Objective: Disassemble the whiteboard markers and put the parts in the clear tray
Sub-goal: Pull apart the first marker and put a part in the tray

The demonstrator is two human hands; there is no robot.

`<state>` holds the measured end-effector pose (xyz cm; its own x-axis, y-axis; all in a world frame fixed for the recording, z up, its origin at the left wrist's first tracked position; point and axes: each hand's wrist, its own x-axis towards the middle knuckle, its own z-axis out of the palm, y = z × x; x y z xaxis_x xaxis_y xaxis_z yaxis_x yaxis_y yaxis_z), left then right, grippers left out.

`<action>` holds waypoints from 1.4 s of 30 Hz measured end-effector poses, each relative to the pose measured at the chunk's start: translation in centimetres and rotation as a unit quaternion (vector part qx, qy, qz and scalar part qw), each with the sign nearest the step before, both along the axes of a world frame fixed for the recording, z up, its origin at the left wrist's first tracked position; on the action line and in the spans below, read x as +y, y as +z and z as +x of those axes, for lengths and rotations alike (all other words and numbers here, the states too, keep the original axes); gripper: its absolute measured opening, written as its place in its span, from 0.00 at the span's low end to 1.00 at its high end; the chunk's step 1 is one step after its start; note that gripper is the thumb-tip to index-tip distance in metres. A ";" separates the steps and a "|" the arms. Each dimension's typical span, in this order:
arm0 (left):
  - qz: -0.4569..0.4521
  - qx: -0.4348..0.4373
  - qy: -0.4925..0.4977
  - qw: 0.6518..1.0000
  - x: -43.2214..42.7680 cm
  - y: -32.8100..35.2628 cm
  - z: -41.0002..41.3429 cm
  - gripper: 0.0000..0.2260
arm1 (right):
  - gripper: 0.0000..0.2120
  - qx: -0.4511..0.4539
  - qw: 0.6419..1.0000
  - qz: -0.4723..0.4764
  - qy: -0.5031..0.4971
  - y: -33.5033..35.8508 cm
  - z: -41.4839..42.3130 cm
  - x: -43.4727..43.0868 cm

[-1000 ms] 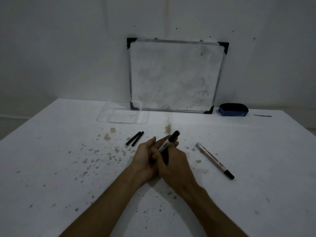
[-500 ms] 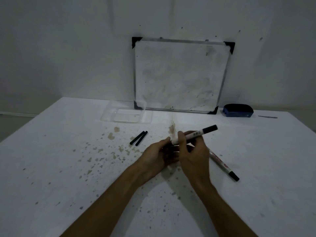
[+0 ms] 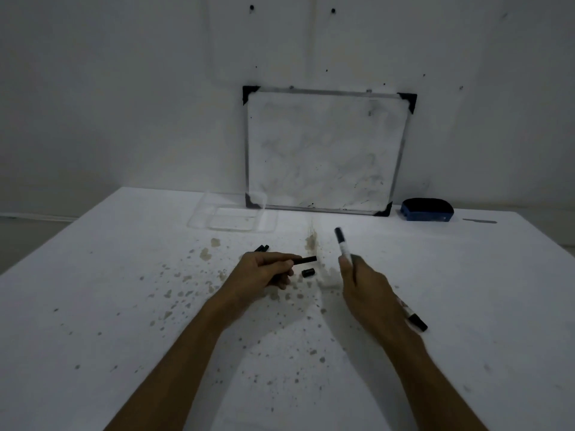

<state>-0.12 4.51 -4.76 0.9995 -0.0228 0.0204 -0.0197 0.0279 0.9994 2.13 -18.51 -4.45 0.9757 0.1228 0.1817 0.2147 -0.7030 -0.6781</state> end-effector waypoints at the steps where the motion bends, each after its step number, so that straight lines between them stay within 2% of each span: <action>1: 0.006 -0.011 0.006 1.000 0.0 -0.1 -0.1 0.10 | 0.21 -0.022 0.998 -0.056 0.006 -0.4 -0.3 0.2; 4: 0.038 -0.040 0.021 0.998 -0.4 -0.3 -0.5 0.09 | 0.21 -0.068 0.984 -0.167 -0.002 -1.3 -1.0 1.4; 9: 0.098 -0.054 0.058 0.992 -0.6 -0.2 -0.8 0.05 | 0.22 -0.100 0.965 -0.238 -0.038 -2.0 -1.8 2.0; 13: 0.163 -0.047 0.052 0.984 -1.0 0.5 -1.4 0.06 | 0.21 -0.213 0.970 -0.118 0.008 -0.9 -1.9 2.4; 17: 0.150 -0.053 0.042 0.986 -0.7 1.6 -1.9 0.07 | 0.10 -0.272 0.957 -0.086 0.056 -0.2 -1.9 3.0; 19: 0.124 -0.052 0.041 0.990 0.0 2.3 -2.0 0.08 | 0.07 -0.272 0.957 -0.070 0.074 0.1 -2.0 3.3; 23: 0.112 -0.046 0.031 0.992 2.2 3.3 -2.1 0.08 | 0.07 -0.260 0.959 -0.062 0.097 1.0 -2.2 5.1; 25: 0.149 -0.031 0.029 0.988 3.8 3.6 -1.9 0.12 | 0.08 -0.235 0.963 -0.079 0.109 1.5 -1.9 6.6; 26: 0.174 -0.017 0.039 0.984 4.8 3.7 -1.6 0.18 | 0.09 -0.220 0.964 -0.094 0.116 1.8 -1.6 7.3; 28: 0.232 0.008 0.108 0.967 7.0 3.5 -1.1 0.27 | 0.10 -0.174 0.967 -0.123 0.136 2.4 -0.5 8.7; 29: 0.279 0.008 0.165 0.946 8.2 3.1 -0.8 0.28 | 0.10 -0.146 0.969 -0.133 0.148 2.8 0.1 9.4; 32: 0.438 -0.005 0.299 0.847 11.9 1.0 0.2 0.20 | 0.11 -0.106 0.970 -0.143 0.164 4.6 2.8 11.7; 34: 0.505 0.027 0.307 0.806 13.3 -0.4 0.7 0.24 | 0.10 -0.107 0.973 -0.132 0.159 5.8 4.9 13.4; 37: 0.551 0.060 0.264 0.790 13.9 -1.9 1.3 0.33 | 0.11 -0.098 0.977 -0.119 0.148 7.1 8.5 16.4; 42: 0.566 0.038 0.271 0.778 14.4 -3.1 2.2 0.34 | 0.11 -0.071 0.964 -0.205 0.152 6.8 14.3 22.3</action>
